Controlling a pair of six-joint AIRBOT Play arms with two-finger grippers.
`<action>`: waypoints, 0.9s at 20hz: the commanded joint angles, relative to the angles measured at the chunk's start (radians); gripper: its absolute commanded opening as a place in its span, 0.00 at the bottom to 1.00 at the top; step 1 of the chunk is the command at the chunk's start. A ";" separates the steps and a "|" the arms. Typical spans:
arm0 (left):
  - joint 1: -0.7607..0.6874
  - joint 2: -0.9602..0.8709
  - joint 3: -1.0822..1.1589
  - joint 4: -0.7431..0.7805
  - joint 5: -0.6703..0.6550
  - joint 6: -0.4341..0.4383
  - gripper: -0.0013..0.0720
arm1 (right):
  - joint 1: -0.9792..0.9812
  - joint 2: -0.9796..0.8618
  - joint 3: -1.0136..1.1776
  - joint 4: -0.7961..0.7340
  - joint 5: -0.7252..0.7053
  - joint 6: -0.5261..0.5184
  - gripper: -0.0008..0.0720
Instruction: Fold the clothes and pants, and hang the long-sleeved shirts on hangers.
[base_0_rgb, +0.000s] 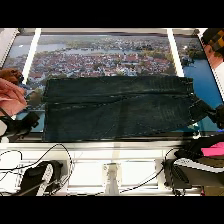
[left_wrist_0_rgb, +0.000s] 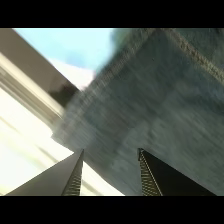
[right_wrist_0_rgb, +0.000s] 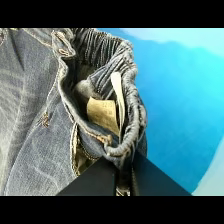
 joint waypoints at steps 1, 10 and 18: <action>0.000 0.019 -0.067 -0.117 -0.014 -0.050 0.59 | 0.000 0.001 0.000 0.002 -0.024 -0.003 0.07; 0.000 0.019 -0.251 -0.211 0.000 -0.148 0.92 | 0.000 0.001 0.000 0.001 -0.059 -0.009 0.07; -0.002 0.016 -0.340 -0.214 0.104 -0.189 0.88 | 0.000 0.001 0.000 0.001 -0.071 -0.009 0.07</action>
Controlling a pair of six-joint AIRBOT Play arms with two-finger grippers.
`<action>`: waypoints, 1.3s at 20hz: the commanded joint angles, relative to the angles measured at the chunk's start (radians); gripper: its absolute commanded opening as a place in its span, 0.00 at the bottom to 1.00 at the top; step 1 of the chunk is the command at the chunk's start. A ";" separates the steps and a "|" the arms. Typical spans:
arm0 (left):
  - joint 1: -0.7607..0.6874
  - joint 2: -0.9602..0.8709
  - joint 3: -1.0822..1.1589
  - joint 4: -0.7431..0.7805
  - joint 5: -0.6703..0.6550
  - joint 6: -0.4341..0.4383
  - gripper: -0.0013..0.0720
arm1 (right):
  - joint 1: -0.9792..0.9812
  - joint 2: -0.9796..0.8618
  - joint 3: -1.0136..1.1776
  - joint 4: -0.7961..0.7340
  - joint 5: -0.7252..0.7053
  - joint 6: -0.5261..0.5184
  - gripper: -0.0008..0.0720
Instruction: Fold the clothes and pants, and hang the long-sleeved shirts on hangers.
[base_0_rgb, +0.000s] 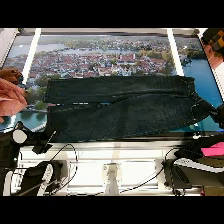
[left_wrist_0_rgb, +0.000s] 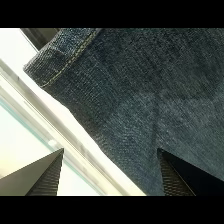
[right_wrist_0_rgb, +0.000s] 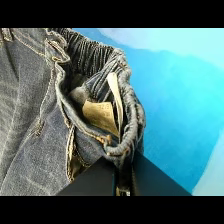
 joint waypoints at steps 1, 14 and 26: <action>0.000 -0.008 -0.045 -0.011 0.027 -0.011 0.88 | 0.000 0.000 0.000 0.000 -0.006 0.001 0.07; 0.000 -0.122 -0.080 -0.030 0.312 -0.010 0.64 | 0.000 0.000 0.000 0.000 -0.001 0.001 0.07; 0.000 -0.021 -0.008 -0.018 0.307 0.001 0.19 | 0.000 0.000 0.000 -0.001 -0.003 0.000 0.07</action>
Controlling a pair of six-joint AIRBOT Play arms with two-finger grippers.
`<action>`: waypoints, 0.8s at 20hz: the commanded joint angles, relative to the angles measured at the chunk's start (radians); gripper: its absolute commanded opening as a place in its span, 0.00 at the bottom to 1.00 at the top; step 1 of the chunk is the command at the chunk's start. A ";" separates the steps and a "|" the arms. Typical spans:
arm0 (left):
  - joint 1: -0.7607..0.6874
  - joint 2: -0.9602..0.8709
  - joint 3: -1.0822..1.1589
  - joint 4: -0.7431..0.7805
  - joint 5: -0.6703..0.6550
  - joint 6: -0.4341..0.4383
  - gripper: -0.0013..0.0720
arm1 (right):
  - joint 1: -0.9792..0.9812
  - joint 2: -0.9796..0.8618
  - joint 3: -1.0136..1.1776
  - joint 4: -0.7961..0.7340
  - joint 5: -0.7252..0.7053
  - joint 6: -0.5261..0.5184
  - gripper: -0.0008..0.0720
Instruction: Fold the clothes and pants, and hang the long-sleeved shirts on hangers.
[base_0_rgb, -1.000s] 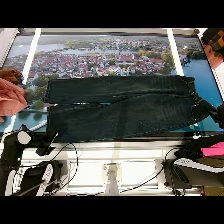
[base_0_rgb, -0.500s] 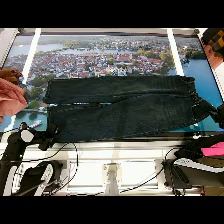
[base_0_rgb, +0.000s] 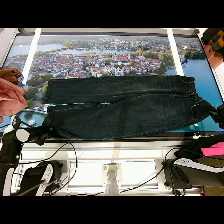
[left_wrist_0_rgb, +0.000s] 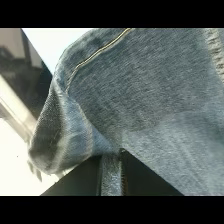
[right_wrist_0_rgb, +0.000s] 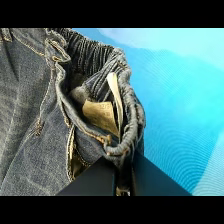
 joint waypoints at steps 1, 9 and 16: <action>0.000 0.029 0.008 0.006 -0.016 0.006 0.20 | 0.000 0.000 0.000 -0.001 -0.001 0.000 0.07; 0.000 0.026 0.007 0.016 -0.212 0.112 0.80 | 0.000 0.000 0.000 -0.012 -0.003 0.000 0.07; 0.000 0.026 0.007 0.084 -0.269 0.111 0.80 | 0.000 0.000 0.000 -0.052 -0.004 0.000 0.07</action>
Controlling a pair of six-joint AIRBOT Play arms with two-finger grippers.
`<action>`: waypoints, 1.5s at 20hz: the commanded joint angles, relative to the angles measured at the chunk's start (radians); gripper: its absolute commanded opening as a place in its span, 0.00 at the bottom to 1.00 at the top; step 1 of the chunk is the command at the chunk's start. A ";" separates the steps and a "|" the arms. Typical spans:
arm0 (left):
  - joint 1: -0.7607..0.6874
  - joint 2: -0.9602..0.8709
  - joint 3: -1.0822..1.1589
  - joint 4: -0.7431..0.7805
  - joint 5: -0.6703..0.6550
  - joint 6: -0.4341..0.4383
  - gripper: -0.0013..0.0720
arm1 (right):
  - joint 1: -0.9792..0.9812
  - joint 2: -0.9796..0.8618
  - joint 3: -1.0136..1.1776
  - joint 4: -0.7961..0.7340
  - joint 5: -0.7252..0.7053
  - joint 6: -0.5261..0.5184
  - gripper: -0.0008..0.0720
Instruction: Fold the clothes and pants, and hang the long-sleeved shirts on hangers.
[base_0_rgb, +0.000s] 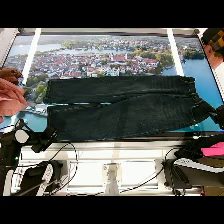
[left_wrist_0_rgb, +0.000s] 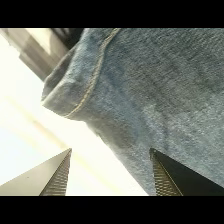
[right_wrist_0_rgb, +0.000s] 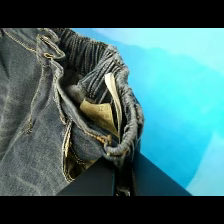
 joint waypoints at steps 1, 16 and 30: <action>0.000 0.001 -0.001 0.019 -0.005 0.006 0.80 | 0.000 0.000 -0.001 -0.014 0.001 0.000 0.07; 0.000 -0.002 -0.088 0.012 0.189 -0.049 0.39 | 0.000 0.000 -0.001 -0.014 -0.007 0.000 0.07; -0.010 -0.003 0.042 0.020 0.263 -0.045 0.06 | 0.000 0.002 0.000 0.120 0.112 0.048 0.07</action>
